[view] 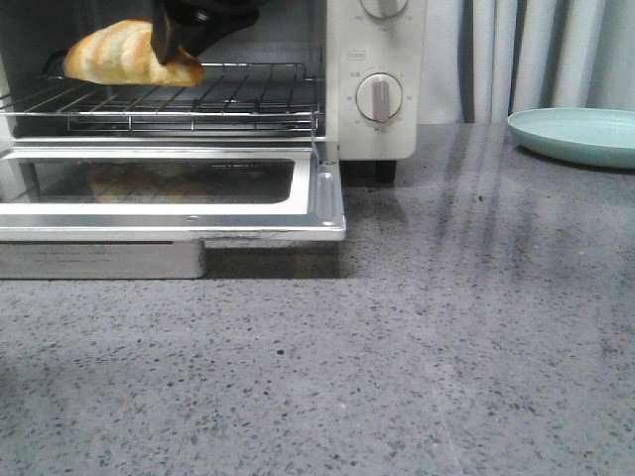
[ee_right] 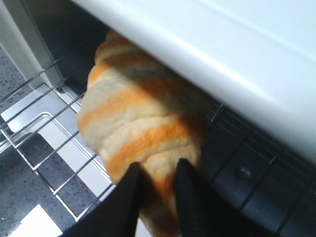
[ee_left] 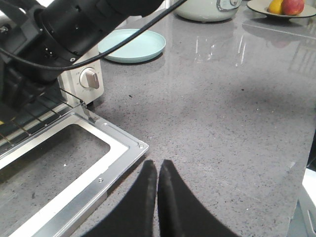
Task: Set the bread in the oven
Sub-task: 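Lower the roll onto the wire rack and open the right gripper, then withdraw the right gripper out of the oven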
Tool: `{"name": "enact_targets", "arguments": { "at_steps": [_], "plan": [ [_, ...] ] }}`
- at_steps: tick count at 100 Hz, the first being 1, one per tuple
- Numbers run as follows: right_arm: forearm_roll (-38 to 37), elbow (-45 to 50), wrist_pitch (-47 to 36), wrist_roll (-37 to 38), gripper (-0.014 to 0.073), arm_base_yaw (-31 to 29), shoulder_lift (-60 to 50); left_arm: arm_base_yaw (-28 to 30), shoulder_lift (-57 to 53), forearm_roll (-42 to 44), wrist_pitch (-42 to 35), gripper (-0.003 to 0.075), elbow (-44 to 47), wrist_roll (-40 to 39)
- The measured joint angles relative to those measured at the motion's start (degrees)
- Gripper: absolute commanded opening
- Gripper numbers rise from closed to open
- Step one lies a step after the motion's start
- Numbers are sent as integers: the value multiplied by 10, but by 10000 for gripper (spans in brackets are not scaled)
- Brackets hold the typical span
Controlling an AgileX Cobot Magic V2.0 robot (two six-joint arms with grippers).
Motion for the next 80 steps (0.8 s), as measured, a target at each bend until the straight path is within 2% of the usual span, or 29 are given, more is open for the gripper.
{"name": "enact_targets", "arguments": {
  "at_steps": [4, 9, 22, 27, 34, 52, 67, 80],
  "plan": [
    [0, 0, 0, 0, 487, 0, 0, 0, 0, 3, 0, -22, 0, 0],
    [0, 0, -1, 0, 521, 0, 0, 0, 0, 5, 0, -22, 0, 0],
    [0, 0, -1, 1, 484, 0, 0, 0, 0, 6, -8, -22, 0, 0],
    [0, 0, 4, 1, 447, 0, 0, 0, -1, 6, -18, -22, 0, 0],
    [0, 0, 22, 1, 350, 0, -5, 0, -9, 8, -37, -22, 0, -8],
    [-3, 4, 90, 0, -76, 28, -50, 0, -62, 10, -114, -22, 0, -28],
    [-29, 64, 91, -3, -50, 74, -130, 0, -120, 38, -170, -22, 13, -58],
    [-90, 171, 78, -4, -50, 92, -258, 0, -191, 147, -210, -22, 50, -165]
  ]
}}
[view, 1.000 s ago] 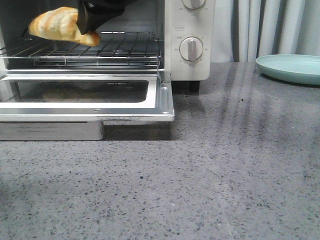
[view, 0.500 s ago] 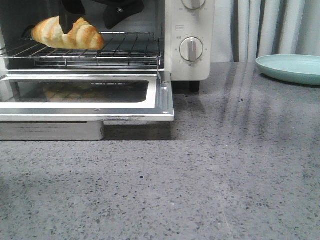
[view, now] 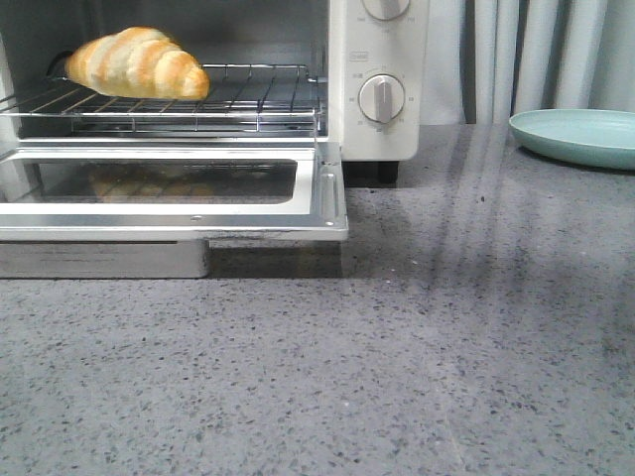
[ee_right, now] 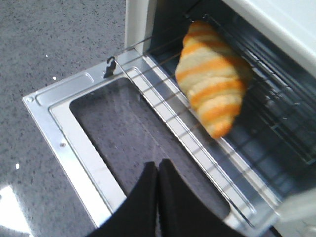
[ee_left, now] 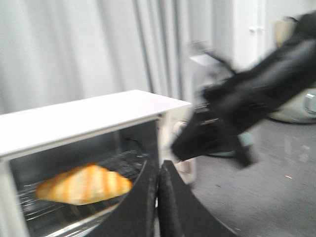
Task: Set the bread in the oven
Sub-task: 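Withdraw the right gripper out of the oven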
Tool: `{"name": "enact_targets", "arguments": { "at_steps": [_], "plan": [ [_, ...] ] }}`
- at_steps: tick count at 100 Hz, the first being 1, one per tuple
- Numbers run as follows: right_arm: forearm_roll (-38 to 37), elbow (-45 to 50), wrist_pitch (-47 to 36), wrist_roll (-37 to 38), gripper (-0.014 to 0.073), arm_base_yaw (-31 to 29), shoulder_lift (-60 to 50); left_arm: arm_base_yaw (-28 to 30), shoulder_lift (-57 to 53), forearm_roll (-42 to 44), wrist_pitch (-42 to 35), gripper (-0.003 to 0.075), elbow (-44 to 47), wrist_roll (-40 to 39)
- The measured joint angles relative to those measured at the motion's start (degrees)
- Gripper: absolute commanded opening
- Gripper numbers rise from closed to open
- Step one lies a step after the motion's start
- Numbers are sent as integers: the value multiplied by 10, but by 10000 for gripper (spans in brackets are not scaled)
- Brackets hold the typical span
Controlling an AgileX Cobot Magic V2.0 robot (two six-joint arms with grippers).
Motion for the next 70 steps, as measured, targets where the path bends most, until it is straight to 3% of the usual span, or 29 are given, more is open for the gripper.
{"name": "enact_targets", "arguments": {
  "at_steps": [13, 27, 45, 70],
  "plan": [
    [-33, 153, -47, 1, -50, -14, -172, 0, -72, 168, -10, -22, 46, -155],
    [-42, 303, -71, 2, -49, -40, -373, 0, -109, 256, 21, -22, 92, -263],
    [-55, 427, -52, 2, -49, -76, -583, 0, -109, 269, 22, -21, 120, -291],
    [-76, 483, -45, 2, -50, -116, -794, 0, -109, 271, 21, -21, 127, -296]
  ]
}}
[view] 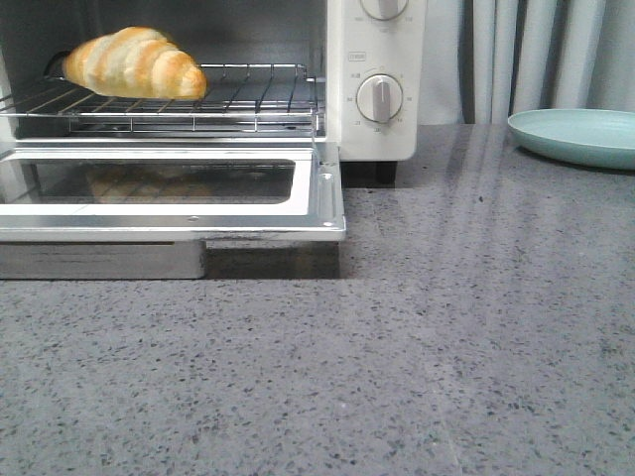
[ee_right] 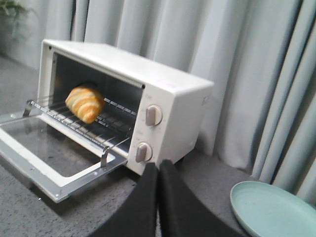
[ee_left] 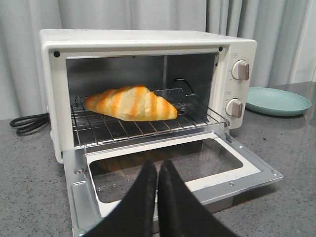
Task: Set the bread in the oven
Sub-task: 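Withdraw the right gripper out of the oven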
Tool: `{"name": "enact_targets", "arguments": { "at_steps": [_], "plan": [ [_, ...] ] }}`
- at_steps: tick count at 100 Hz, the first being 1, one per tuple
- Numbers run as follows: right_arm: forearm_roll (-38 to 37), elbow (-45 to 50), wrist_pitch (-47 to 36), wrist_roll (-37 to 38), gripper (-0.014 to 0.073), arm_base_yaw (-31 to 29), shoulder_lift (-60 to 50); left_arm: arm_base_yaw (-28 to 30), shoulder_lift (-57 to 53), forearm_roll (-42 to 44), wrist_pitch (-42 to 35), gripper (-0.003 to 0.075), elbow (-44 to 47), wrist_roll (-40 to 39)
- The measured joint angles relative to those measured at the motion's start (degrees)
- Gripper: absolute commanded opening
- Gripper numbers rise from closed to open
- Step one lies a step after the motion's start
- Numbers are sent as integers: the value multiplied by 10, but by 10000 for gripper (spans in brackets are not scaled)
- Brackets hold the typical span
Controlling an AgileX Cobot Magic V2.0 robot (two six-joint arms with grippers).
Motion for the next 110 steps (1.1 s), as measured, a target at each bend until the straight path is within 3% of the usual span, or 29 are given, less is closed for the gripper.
{"name": "enact_targets", "arguments": {
  "at_steps": [24, 110],
  "plan": [
    [-13, 13, 63, 0, -50, -1, -28, 0, 0, 0, 0, -21, 1, 0],
    [-13, 13, 63, 0, -50, -1, -28, 0, 0, 5, -7, -21, 37, 0]
  ]
}}
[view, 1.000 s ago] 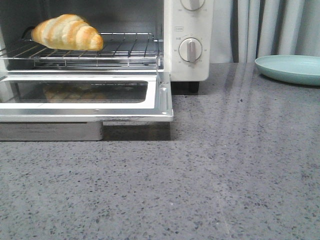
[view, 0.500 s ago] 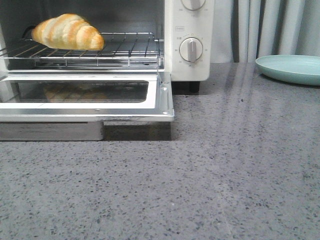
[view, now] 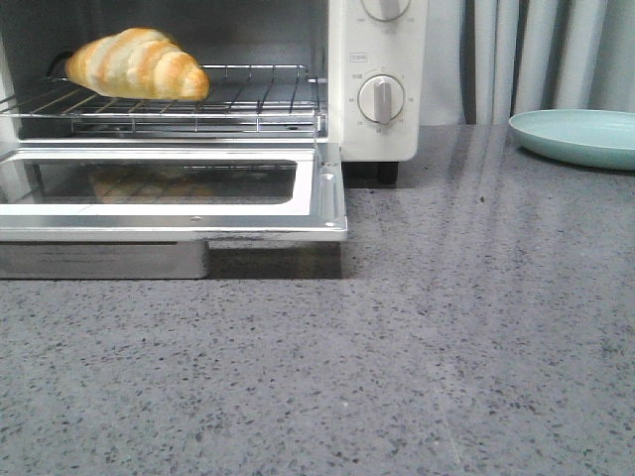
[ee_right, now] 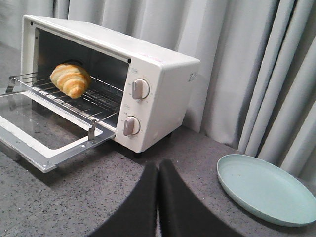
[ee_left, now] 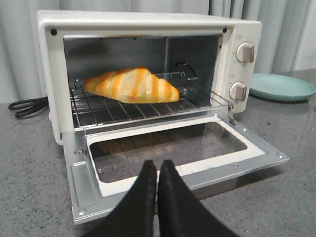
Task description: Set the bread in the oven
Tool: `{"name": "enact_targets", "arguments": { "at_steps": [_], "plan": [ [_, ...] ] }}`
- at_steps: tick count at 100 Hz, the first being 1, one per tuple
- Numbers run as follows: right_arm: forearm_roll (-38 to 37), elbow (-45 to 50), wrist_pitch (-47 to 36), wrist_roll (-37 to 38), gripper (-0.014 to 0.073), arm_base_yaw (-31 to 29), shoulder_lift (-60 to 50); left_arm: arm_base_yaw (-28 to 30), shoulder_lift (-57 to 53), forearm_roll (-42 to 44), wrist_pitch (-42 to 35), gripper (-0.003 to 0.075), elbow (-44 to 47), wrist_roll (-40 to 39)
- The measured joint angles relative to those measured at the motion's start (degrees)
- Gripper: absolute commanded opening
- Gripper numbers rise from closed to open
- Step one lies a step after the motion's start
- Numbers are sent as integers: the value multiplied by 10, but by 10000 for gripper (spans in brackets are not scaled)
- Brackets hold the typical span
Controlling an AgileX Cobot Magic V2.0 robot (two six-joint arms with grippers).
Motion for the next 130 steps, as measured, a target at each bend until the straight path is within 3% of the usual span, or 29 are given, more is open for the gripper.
{"name": "enact_targets", "arguments": {
  "at_steps": [27, 62, 97, 130],
  "plan": [
    [0, 0, 0, 0, -50, 0, 0, 25, 0, 25, -120, -21, 118, 3],
    [0, 0, 0, 0, -50, 0, 0, 126, 0, 7, -157, -21, 166, 4],
    [0, 0, 0, 0, -50, 0, 0, 149, 0, -10, -69, -21, 166, 4],
    [0, 0, 0, 1, -50, 0, 0, 149, 0, -19, -65, -21, 166, 4]
  ]
}}
